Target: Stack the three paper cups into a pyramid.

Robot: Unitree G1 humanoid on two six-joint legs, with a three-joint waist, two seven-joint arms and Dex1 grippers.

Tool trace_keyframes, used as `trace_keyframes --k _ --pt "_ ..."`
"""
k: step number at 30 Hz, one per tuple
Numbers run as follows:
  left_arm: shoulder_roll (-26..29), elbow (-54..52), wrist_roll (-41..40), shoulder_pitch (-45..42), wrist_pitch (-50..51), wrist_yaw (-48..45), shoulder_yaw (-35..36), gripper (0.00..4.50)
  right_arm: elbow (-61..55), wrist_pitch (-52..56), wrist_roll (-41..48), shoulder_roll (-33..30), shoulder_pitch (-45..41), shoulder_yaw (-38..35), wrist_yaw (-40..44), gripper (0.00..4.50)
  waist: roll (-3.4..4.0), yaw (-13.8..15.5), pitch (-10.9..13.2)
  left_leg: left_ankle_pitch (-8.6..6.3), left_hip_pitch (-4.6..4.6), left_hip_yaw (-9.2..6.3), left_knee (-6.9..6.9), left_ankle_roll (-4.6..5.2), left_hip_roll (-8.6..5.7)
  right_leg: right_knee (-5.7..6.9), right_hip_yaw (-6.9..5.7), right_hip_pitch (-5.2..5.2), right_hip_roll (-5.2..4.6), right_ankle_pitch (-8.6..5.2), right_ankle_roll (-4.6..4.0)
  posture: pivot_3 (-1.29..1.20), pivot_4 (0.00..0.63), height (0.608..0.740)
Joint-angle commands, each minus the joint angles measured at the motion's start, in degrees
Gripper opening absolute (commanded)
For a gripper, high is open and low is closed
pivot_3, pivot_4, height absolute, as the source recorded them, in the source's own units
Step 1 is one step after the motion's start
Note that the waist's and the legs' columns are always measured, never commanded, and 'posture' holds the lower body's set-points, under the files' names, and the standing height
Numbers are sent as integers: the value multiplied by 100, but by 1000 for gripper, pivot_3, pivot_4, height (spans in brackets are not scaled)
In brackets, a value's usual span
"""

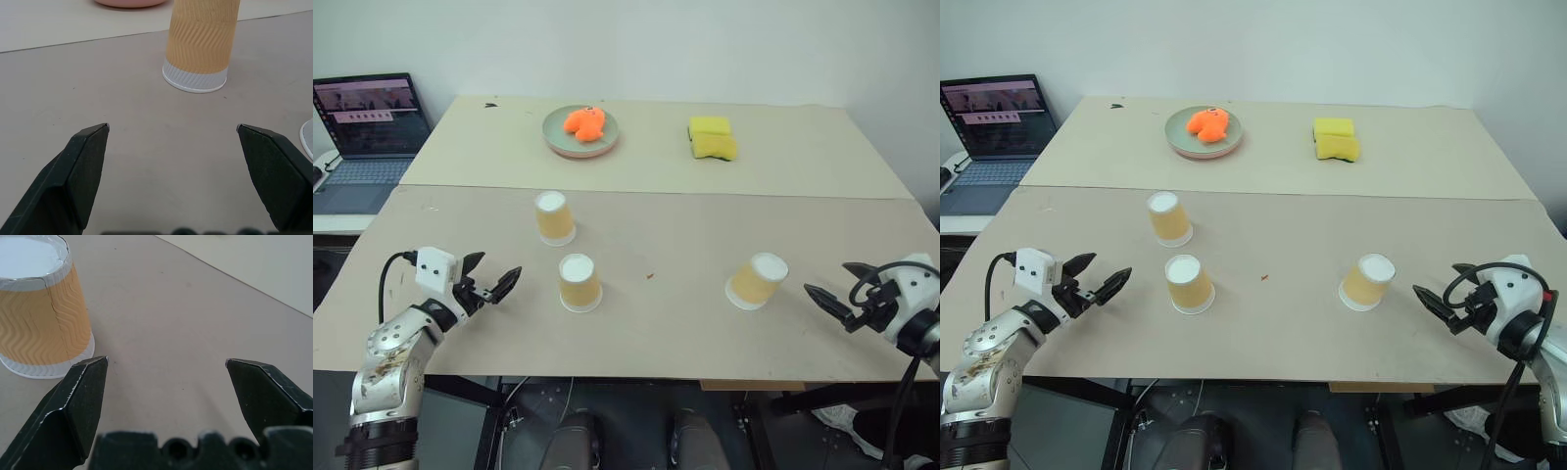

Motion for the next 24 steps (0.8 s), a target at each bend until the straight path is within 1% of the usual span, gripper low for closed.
trace_keyframes --k 1,3,4,8,10,13,15,17,18,21,24 --pt "475 -247 -404 -19 426 -714 -77 4464 -376 267 349 -157 129 -305 244 4500 0 0 0 0 0 0 0 0 0 0 0 0 0 0 0 0 150 673" --pt "1180 -317 -833 -86 1151 -1709 -267 4464 -795 909 948 -413 375 -509 747 4500 -1 7 4 0 -5 -1 1 -1 2 7 -3 -5 1 -2 -1 0 150 673" --pt "1401 -313 -963 -131 1346 -1967 -330 4464 -944 1152 1158 -513 463 -578 911 4500 2 4 7 1 -6 -2 0 -1 5 5 -7 -8 4 -3 -3 0 150 673" --pt "2035 -177 -1102 -480 1614 -2703 -547 4464 -1739 1907 1992 -934 867 -962 1643 4500 8 17 8 -3 2 -2 1 4 4 0 -3 4 1 -5 -4 0 150 673" --pt "2229 -60 -1121 -903 1658 -3019 -681 4464 -2354 2094 2305 -1151 900 -941 1889 4500 7 32 8 -3 4 -4 0 5 5 -2 -4 6 2 -5 -4 0 150 673" --pt "2312 6 -1130 -1332 1659 -3297 -828 4464 -2907 2418 2825 -1271 634 -736 1867 4500 4 39 10 -2 4 -7 -1 3 6 -2 -7 6 5 -4 -4 0 150 673" --pt "2277 15 -1047 -1574 1613 -3386 -989 4464 -3195 2541 2999 -1228 336 -340 1718 4500 3 28 10 -2 4 -6 0 3 5 -5 -5 7 5 -4 -3 0 150 673" --pt "2171 -27 -982 -1859 1602 -3407 -1185 4464 -3462 2617 3141 -1022 -159 269 1484 4500 -5 29 15 -1 5 -6 -1 2 5 -9 -4 8 5 -4 -3 0 150 673" --pt "2119 -65 -992 -1965 1623 -3428 -1271 4464 -3501 2638 3095 -907 -390 580 1362 4500 -8 32 17 -1 2 -6 -1 1 3 -10 -5 6 5 -4 -3 0 150 673" --pt "2016 -173 -973 -2045 1563 -3474 -1420 4464 -3465 2683 2923 -709 -719 1099 1161 4500 -19 40 23 1 -3 -6 1 -2 1 -10 -6 4 5 -3 -3 0 150 673" --pt "1881 -318 -865 -1938 1359 -3415 -1538 4464 -3409 2576 2702 -612 -710 1397 1138 4500 -22 67 25 3 -5 -6 1 -5 0 -16 -6 5 5 -3 -2 0 150 673"
